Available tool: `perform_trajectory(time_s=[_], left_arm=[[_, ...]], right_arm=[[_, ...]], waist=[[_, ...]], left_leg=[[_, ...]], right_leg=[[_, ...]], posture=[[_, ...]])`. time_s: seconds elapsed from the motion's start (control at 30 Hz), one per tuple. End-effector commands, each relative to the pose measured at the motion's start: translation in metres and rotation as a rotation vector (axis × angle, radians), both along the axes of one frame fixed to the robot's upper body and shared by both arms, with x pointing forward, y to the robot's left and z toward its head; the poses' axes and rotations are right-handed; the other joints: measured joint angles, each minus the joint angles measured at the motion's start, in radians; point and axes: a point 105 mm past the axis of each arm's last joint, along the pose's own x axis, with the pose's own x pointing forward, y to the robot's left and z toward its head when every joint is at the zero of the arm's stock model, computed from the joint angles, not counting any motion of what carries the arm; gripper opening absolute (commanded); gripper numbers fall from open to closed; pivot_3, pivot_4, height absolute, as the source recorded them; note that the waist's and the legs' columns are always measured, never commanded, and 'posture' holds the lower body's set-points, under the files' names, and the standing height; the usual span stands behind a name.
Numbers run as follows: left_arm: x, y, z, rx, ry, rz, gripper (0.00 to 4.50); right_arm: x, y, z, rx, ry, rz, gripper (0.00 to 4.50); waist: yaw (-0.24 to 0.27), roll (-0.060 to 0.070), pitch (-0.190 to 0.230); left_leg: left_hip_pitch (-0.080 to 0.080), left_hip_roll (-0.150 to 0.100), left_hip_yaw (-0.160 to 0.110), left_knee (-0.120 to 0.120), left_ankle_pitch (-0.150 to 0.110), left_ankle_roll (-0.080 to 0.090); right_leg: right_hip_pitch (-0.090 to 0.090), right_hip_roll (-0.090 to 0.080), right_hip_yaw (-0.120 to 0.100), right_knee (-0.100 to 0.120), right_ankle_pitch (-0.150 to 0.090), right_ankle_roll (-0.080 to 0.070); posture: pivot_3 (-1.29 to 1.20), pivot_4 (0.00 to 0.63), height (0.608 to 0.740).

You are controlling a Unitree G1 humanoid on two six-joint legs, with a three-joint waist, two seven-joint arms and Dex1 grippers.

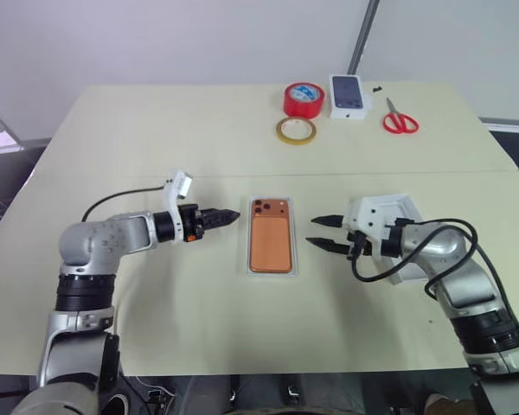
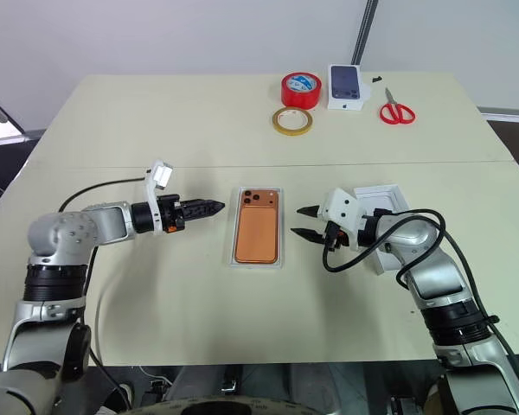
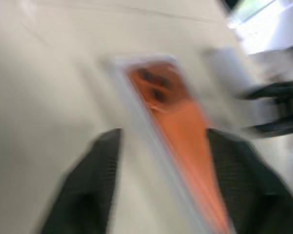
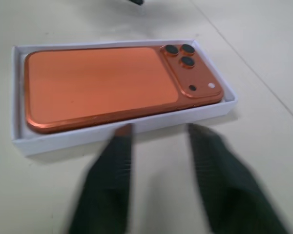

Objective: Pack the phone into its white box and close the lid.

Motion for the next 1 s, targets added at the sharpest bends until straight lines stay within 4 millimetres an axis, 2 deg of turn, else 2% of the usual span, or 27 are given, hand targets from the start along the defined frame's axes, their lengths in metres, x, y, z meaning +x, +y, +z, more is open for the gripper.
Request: perform_trajectory(time_s=[0.03, 0.07, 0.1, 0.2, 0.3, 0.47, 0.67, 0.83, 1.0], left_arm=[[0.001, -0.007, -0.008, 0.14, -0.193, -0.092, 0.86], [-0.001, -0.009, -0.018, 0.198, -0.214, -0.133, 0.31], [-0.003, -0.012, -0.024, 0.207, -0.21, -0.157, 0.03], [-0.004, -0.024, -0.034, 0.167, -0.165, -0.185, 0.03], [-0.009, -0.037, -0.043, 0.219, -0.154, -0.253, 0.03], [-0.022, -0.067, -0.044, 0.202, -0.148, -0.376, 0.03], [-0.031, -0.102, -0.037, 0.123, -0.148, -0.457, 0.03], [-0.03, -0.132, -0.032, 0.085, -0.158, -0.49, 0.03], [-0.027, -0.157, -0.028, 0.05, -0.171, -0.516, 0.03]], right_arm=[[0.004, 0.005, -0.002, -0.036, -0.055, 0.003, 0.02], [0.004, 0.005, -0.006, -0.061, -0.064, 0.003, 0.0], [0.005, 0.006, -0.009, -0.074, -0.066, 0.002, 0.0], [0.006, 0.011, -0.014, -0.055, -0.057, 0.0, 0.0], [0.006, 0.016, -0.017, -0.064, -0.063, 0.009, 0.0], [0.007, 0.019, -0.015, -0.072, -0.082, 0.012, 0.0], [0.005, -0.005, -0.014, -0.111, -0.075, -0.033, 0.0], [-0.01, -0.032, -0.017, -0.154, -0.027, -0.065, 0.0], [-0.025, -0.049, -0.018, -0.166, 0.008, -0.107, 0.0]], waist=[[0.0, 0.0, 0.0], [0.0, 0.0, 0.0], [0.0, 0.0, 0.0], [0.002, 0.0, 0.0], [0.002, 0.0, 0.0], [0.007, 0.0, 0.0], [0.026, 0.001, 0.0], [0.051, 0.001, 0.0], [0.048, 0.001, 0.0]], left_leg=[[0.0, 0.0, 0.0, 0.0, 0.0, 0.0], [0.0, 0.0, 0.0, 0.0, 0.0, 0.0], [0.0, 0.0, 0.0, 0.0, 0.0, 0.0], [-0.001, 0.0, 0.0, 0.0, 0.0, 0.001], [-0.001, 0.0, 0.0, 0.001, -0.001, 0.002], [-0.001, 0.0, 0.0, 0.001, -0.003, 0.005], [0.0, 0.0, 0.001, 0.002, -0.003, 0.005], [-0.001, -0.001, 0.001, 0.005, -0.004, 0.008], [0.0, -0.001, 0.001, 0.005, -0.005, 0.01]], right_leg=[[0.0, 0.0, 0.0, 0.0, 0.0, 0.0], [0.0, 0.0, 0.0, 0.0, 0.0, 0.0], [0.0, 0.0, 0.0, 0.0, 0.0, 0.0], [0.0, 0.0, 0.0, 0.0, 0.0, 0.0], [0.0, 0.0, 0.0, 0.0, 0.0, 0.0], [0.001, 0.0, 0.0, 0.001, 0.0, 0.0], [0.001, 0.0, 0.0, 0.0, 0.0, 0.0], [0.004, 0.0, 0.0, -0.001, 0.0, 0.0], [0.004, 0.0, 0.0, -0.001, 0.0, 0.0]], posture=[[0.0, 0.15, 0.74], [0.0, 0.15, 0.74], [0.0, 0.15, 0.74], [0.0, 0.15, 0.74], [0.0, 0.15, 0.74], [0.0, 0.15, 0.74], [0.0, 0.15, 0.74], [0.0, 0.15, 0.74], [0.0, 0.15, 0.74]])
